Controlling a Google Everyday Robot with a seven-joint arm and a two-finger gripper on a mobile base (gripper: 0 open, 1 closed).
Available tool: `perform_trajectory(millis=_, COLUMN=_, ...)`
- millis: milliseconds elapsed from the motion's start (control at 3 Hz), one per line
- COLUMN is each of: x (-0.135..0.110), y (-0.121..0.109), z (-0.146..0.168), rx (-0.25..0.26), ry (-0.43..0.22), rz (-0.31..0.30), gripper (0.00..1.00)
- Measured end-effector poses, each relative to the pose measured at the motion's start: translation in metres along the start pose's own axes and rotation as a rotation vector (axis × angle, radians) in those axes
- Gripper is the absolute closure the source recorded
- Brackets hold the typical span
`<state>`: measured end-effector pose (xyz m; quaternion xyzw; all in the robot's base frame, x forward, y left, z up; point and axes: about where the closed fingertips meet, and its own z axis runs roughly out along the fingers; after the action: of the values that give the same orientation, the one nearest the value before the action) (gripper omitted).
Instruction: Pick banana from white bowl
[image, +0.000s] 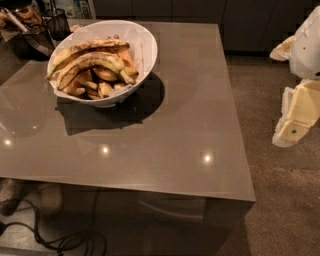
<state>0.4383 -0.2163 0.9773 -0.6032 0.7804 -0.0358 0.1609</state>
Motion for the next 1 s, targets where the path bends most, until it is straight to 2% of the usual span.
perform_trajectory(millis=333, x=0.000, y=0.000, z=0.000, rx=0.000, ry=0.000, rz=0.000, gripper=0.00)
perform_trajectory(millis=667, x=-0.010, y=-0.006, z=-0.005, rx=-0.010, ry=0.046, rz=0.008, gripper=0.00)
perform_trajectory(millis=1000, x=-0.049, y=-0.029, z=-0.015, rx=-0.001, ry=0.074, rz=-0.001, gripper=0.00)
